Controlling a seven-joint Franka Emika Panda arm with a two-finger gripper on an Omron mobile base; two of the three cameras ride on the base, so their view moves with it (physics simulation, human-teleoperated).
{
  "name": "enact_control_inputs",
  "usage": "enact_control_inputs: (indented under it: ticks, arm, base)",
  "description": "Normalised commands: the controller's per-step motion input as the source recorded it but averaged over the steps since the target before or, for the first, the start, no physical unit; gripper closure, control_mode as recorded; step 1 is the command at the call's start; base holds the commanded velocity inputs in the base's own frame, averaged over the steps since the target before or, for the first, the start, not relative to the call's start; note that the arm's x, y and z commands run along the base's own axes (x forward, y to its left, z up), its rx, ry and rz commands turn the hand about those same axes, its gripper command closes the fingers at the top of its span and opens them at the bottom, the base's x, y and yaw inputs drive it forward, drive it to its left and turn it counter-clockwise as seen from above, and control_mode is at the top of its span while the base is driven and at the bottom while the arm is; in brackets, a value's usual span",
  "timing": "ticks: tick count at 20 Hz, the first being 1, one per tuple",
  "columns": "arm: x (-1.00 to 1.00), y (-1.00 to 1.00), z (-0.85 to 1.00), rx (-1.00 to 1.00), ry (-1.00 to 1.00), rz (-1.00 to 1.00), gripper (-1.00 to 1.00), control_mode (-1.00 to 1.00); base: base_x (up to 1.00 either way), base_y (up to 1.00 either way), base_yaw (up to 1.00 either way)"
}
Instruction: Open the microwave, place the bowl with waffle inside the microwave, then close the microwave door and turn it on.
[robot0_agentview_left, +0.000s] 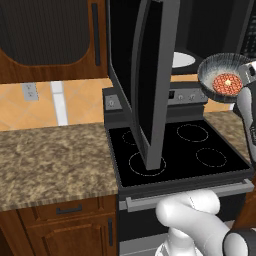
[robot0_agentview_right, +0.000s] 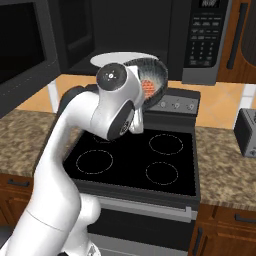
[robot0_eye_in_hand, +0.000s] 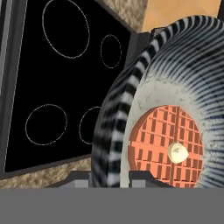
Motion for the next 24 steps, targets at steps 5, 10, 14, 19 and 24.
enact_control_inputs:
  ticks: [5, 10, 14, 19, 24]
  arm:
    - [0.04, 0.6, 0.74, 0.0, -0.01, 0.0, 1.0, -1.0]
    - [0.33, 0.44, 0.51, 0.0, -0.01, -0.01, 1.0, -1.0]
    - [0.46, 0.18, 0.42, 0.09, -0.01, 0.0, 1.0, -1.0]
    - [0.71, 0.0, 0.03, 0.26, 0.0, 0.0, 1.0, -1.0]
    - [0.58, 0.0, 0.0, 0.23, 0.0, 0.01, 1.0, -1.0]
  base:
    - [0.0, 0.0, 0.0]
    - [0.0, 0.0, 0.0]
    - [0.0, 0.0, 0.0]
    - [0.0, 0.0, 0.0]
    - [0.0, 0.0, 0.0]
